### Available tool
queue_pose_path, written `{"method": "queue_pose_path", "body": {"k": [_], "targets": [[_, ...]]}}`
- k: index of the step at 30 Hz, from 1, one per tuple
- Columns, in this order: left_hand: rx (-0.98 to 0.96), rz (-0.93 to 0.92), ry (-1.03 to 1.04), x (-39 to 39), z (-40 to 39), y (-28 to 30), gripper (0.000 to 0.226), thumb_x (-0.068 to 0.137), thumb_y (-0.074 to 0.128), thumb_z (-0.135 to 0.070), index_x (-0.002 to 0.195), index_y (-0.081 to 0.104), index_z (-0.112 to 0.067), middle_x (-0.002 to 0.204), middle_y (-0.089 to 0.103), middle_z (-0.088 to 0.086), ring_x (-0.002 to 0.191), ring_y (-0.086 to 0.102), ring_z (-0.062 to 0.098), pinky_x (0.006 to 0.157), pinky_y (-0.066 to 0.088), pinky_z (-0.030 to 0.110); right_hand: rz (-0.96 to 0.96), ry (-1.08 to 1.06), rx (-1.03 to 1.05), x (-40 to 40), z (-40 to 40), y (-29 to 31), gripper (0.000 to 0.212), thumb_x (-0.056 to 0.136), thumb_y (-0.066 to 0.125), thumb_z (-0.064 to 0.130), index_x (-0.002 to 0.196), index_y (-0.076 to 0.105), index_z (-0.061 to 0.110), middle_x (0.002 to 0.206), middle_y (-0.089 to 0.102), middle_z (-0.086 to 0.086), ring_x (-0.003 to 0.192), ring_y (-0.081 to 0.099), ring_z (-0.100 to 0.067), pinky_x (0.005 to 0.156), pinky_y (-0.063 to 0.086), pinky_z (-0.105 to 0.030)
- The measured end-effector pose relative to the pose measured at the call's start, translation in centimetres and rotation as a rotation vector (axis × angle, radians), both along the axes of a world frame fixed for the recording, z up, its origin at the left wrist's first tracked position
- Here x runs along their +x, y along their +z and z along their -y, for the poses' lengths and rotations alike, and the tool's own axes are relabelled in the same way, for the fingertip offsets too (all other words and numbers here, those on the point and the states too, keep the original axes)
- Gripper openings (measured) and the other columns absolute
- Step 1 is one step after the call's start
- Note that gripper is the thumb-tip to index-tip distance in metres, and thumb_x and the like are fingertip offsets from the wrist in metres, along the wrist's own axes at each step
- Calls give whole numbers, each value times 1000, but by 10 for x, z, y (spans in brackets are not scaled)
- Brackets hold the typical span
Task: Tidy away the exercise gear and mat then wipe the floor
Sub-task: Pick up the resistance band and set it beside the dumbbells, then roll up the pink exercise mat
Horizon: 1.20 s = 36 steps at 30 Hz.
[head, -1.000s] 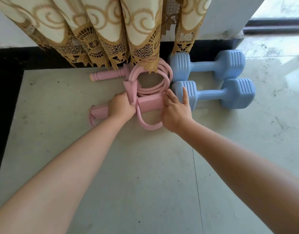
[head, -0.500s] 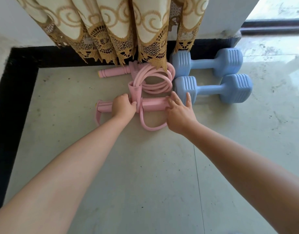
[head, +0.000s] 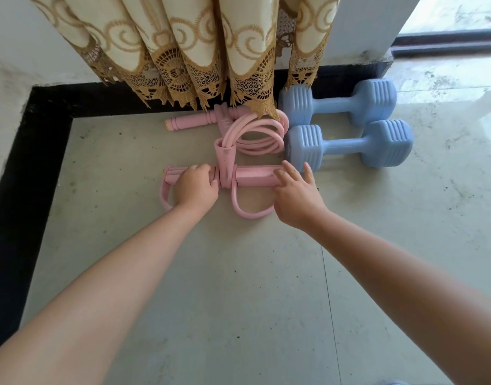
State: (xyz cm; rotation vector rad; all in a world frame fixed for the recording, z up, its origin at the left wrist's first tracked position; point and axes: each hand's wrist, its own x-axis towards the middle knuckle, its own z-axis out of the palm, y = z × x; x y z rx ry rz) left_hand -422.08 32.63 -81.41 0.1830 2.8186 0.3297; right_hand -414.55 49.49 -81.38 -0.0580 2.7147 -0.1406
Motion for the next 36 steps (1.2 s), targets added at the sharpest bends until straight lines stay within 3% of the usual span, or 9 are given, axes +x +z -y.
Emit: {"method": "queue_pose_path", "body": {"k": [4,8,10,12,16,20,27,32,36], "targets": [[-124,-56,-156,5,10,6,32,93,48,-19,118,60,-2,124,56,17,120,47,31,100,35,37,-46,-18,-63,-3,-1,5,38,92,43,17,127,52,6,145,38,-11,142,21,-25,116,15,-43],[-176,-57,-223,1,18,26,47,91,36,-32,125,56,-6,133,52,14,129,41,27,106,31,37,-41,-2,-81,-16,1,27,38,92,42,19,127,50,9,134,49,-8,128,39,-26,103,35,-34],[-223,-19,-239,1,27,50,53,89,30,-35,128,53,-9,137,47,11,133,36,25,108,28,36,0,24,-64,-22,8,50,39,93,41,23,129,49,11,133,50,-7,126,42,-26,100,37,-34],[-282,4,-233,2,40,84,39,96,39,-27,131,48,-13,140,43,7,136,32,23,109,26,34,15,19,-30,-26,18,88,40,94,42,28,130,48,13,133,51,-6,127,42,-25,100,37,-32],[-328,61,-166,10,63,185,39,94,46,-11,133,46,-15,138,45,6,132,35,26,107,29,32,30,73,-70,-30,50,196,47,96,40,31,140,37,15,147,37,-4,139,28,-23,113,24,-36],[-349,0,-63,10,78,315,39,97,43,-14,136,42,-14,139,44,9,130,37,27,106,32,35,6,166,-114,-44,82,321,49,96,41,28,142,33,16,150,30,-3,141,20,-23,115,18,-37],[-316,-60,206,56,119,514,37,99,37,-25,131,45,-9,137,44,11,132,35,29,112,23,42,-55,347,-144,-42,138,520,42,96,39,24,136,40,12,145,36,-7,137,26,-24,112,22,-36],[-277,-59,530,155,151,591,38,98,38,-26,132,46,-9,140,44,11,133,35,28,112,23,42,-64,619,-196,12,183,608,44,97,38,22,140,36,11,150,31,-6,141,21,-24,115,19,-36],[-311,36,774,267,167,609,43,99,37,-27,139,39,-11,147,36,10,140,27,26,117,15,41,-33,864,-207,85,217,629,43,96,38,22,138,37,12,148,33,-7,140,25,-23,115,20,-35]]}}
